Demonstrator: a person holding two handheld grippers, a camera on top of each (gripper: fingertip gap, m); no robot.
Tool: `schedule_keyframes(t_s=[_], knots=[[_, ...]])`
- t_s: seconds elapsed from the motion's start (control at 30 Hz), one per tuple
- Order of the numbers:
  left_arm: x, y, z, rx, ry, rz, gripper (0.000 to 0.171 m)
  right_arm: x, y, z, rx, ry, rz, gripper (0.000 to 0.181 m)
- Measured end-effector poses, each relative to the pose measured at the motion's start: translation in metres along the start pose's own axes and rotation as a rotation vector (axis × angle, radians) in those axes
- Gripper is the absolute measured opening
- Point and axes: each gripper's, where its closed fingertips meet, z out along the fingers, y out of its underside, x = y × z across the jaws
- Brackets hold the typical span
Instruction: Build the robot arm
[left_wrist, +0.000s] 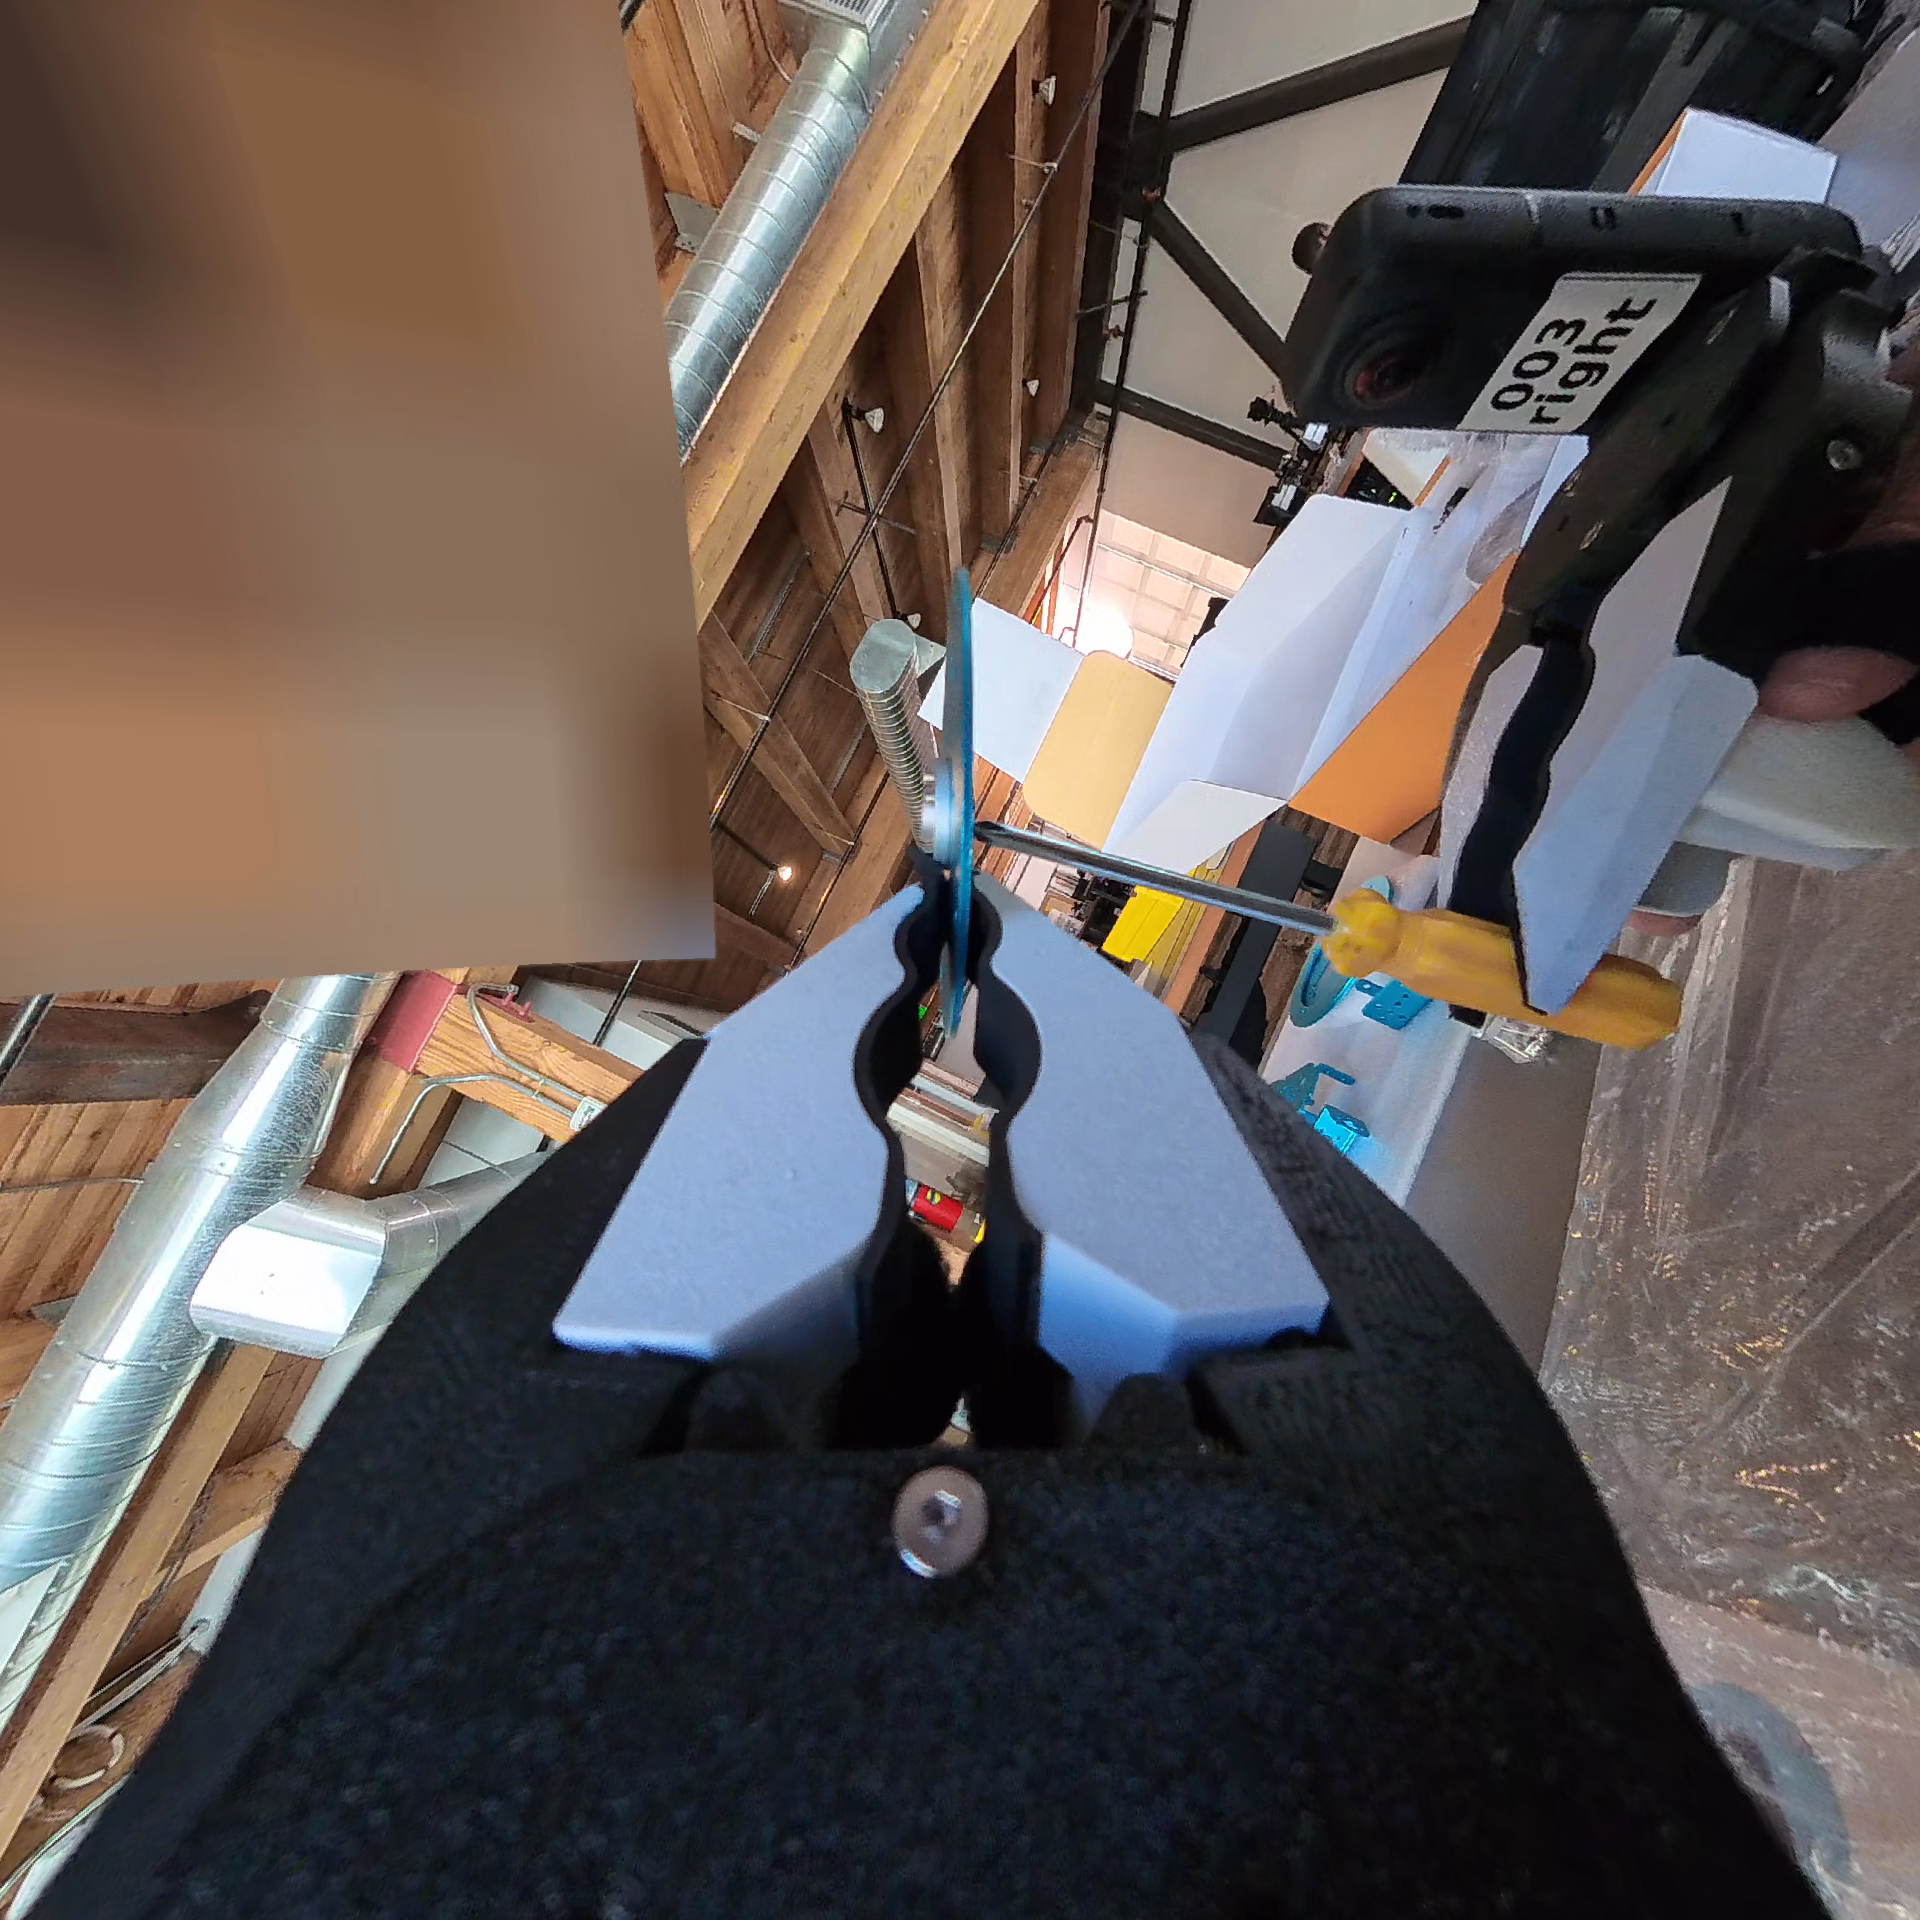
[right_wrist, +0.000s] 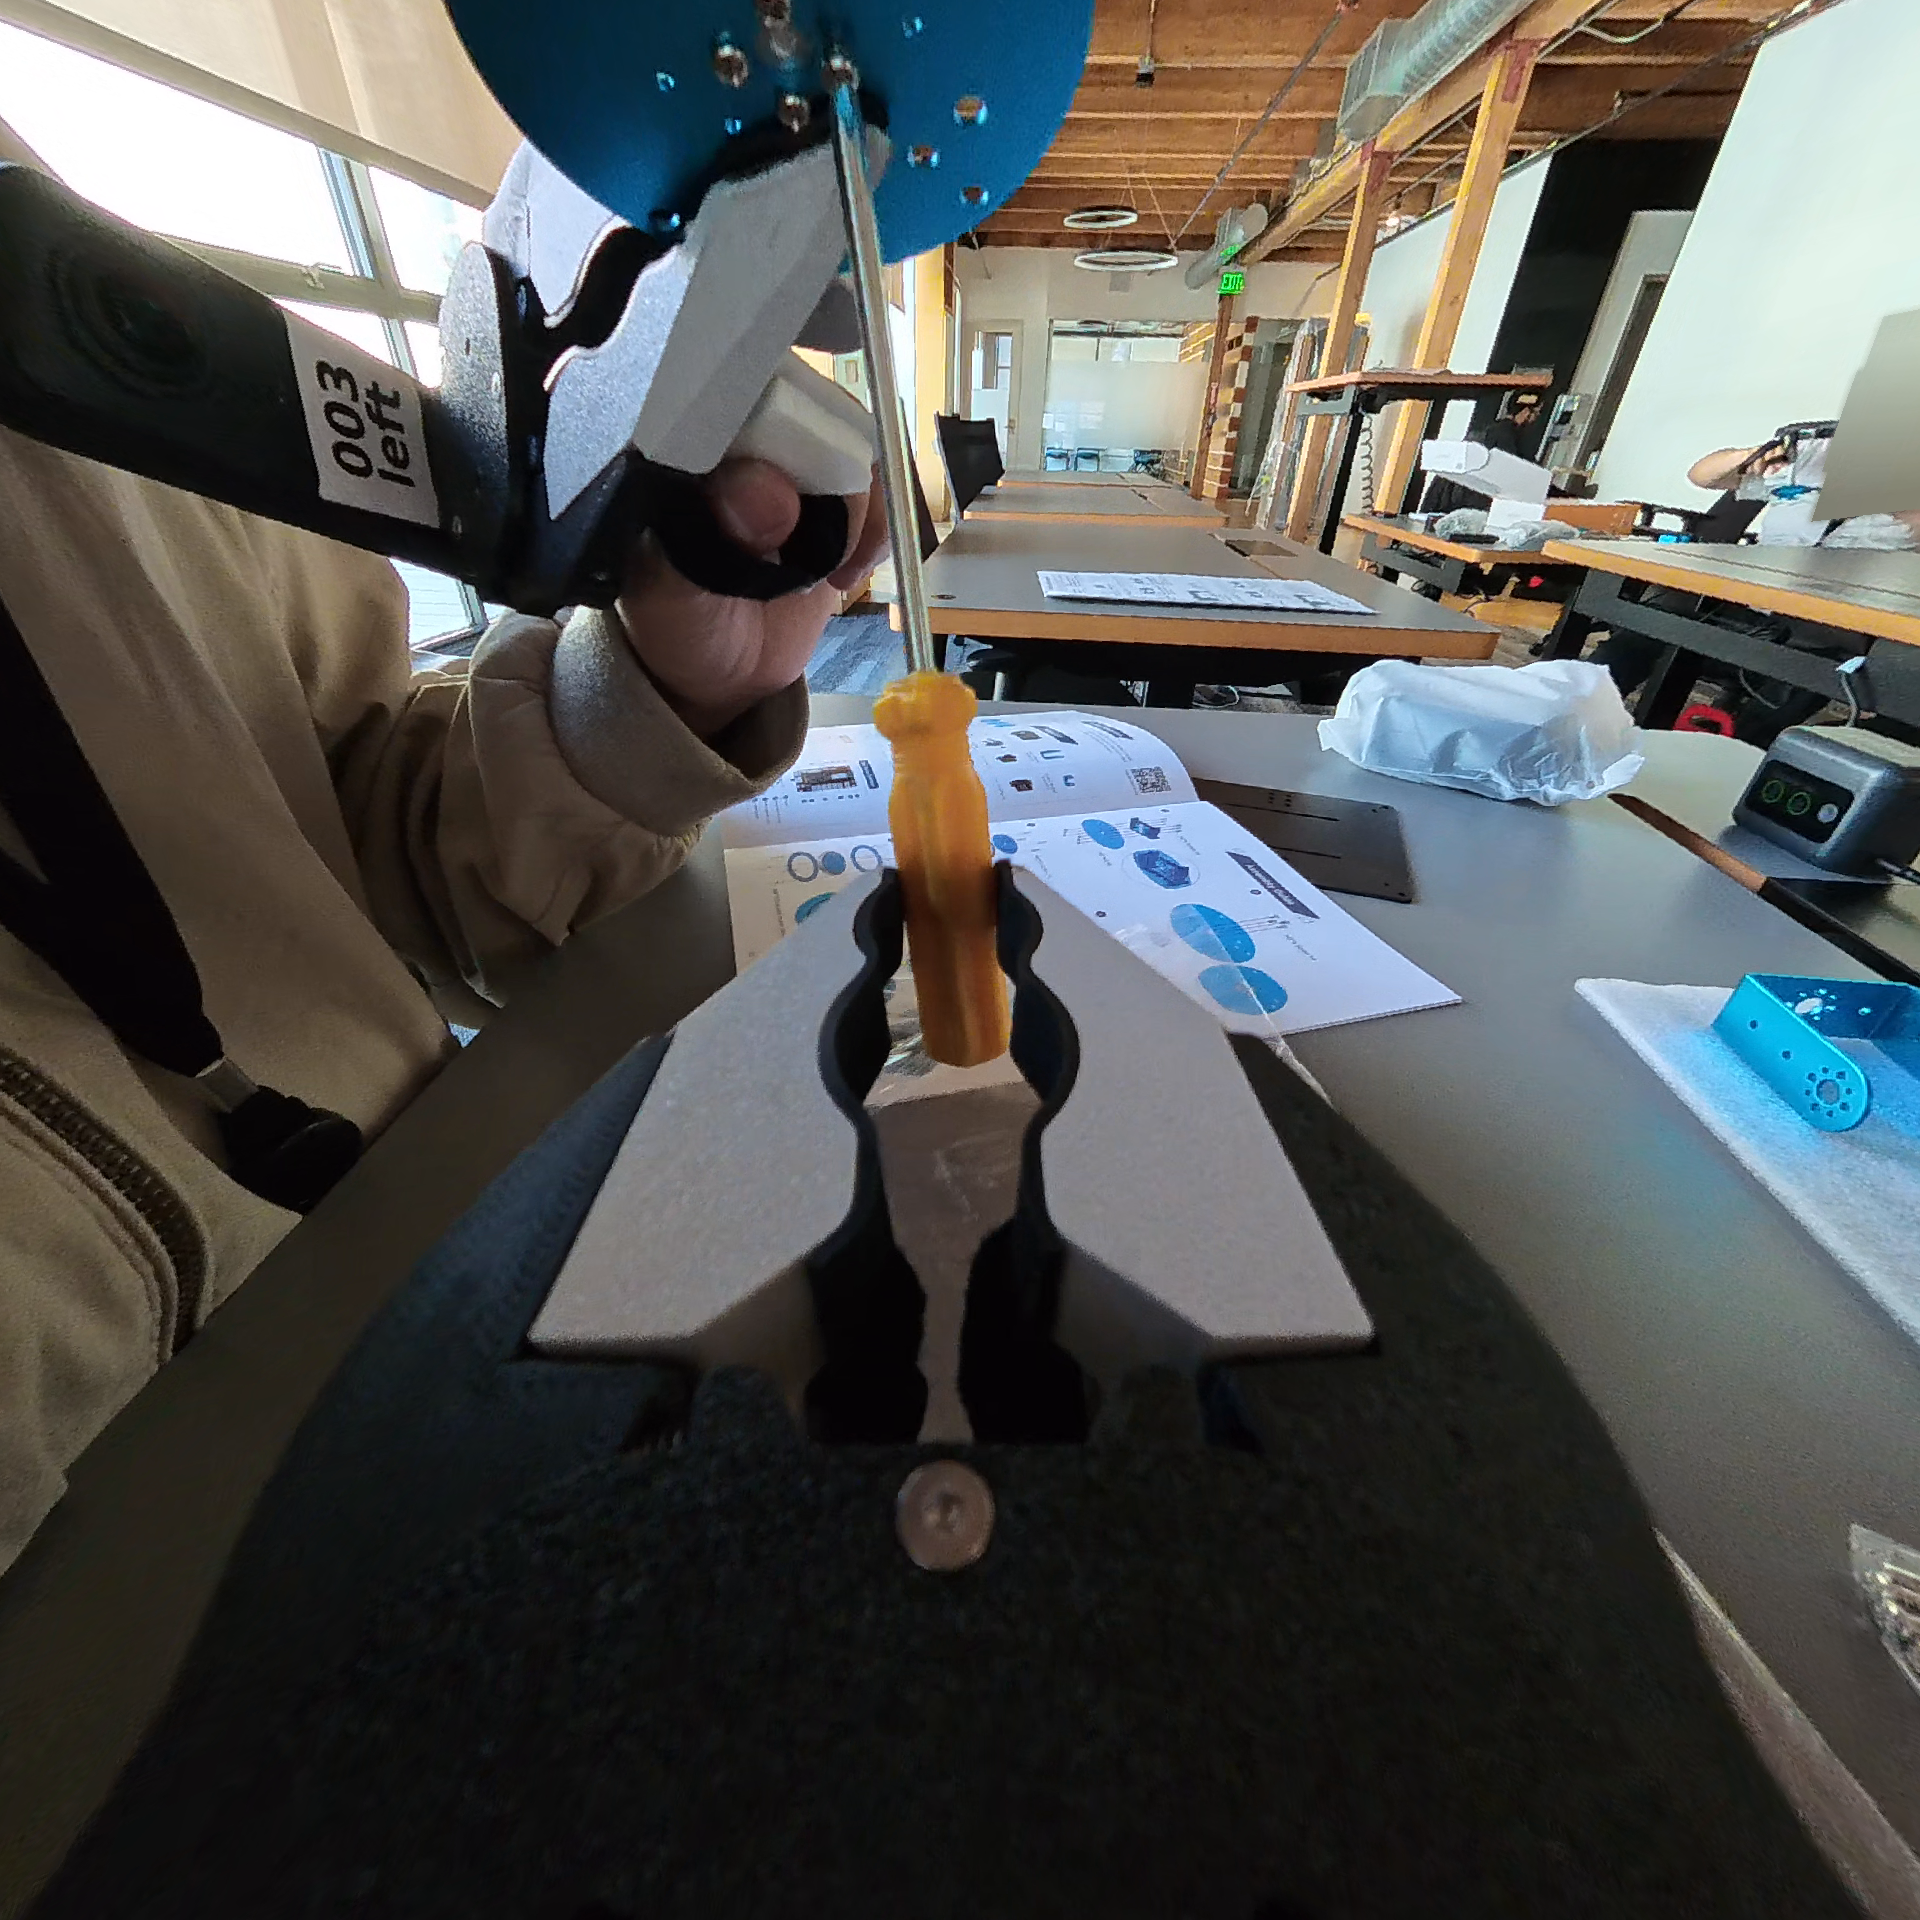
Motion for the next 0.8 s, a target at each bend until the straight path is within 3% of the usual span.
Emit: schedule_keyframes(t_s=[0.33, 0.4, 0.53, 0.63, 0.8], knots=[[0.001, 0.005, 0.0, -0.013, 0.007, -0.058, 0.002, -0.002, 0.003, 0.001, -0.013, -0.021, 0.038, 0.016], [0.003, 0.016, 0.002, -0.034, 0.026, -0.213, 0.001, -0.01, 0.006, 0.002, -0.052, -0.09, 0.178, 0.016], [0.008, 0.052, -0.001, -0.056, 0.071, -0.615, 0.001, -0.032, 0.007, 0.01, -0.12, -0.295, 0.63, 0.016], [0.015, 0.064, -0.004, -0.053, 0.096, -0.736, 0.002, -0.049, 0.003, 0.02, -0.087, -0.446, 0.869, 0.016], [0.021, 0.075, -0.005, -0.041, 0.149, -0.896, 0.002, -0.064, -0.018, 0.019, 0.04, -0.687, 1.123, 0.016]])
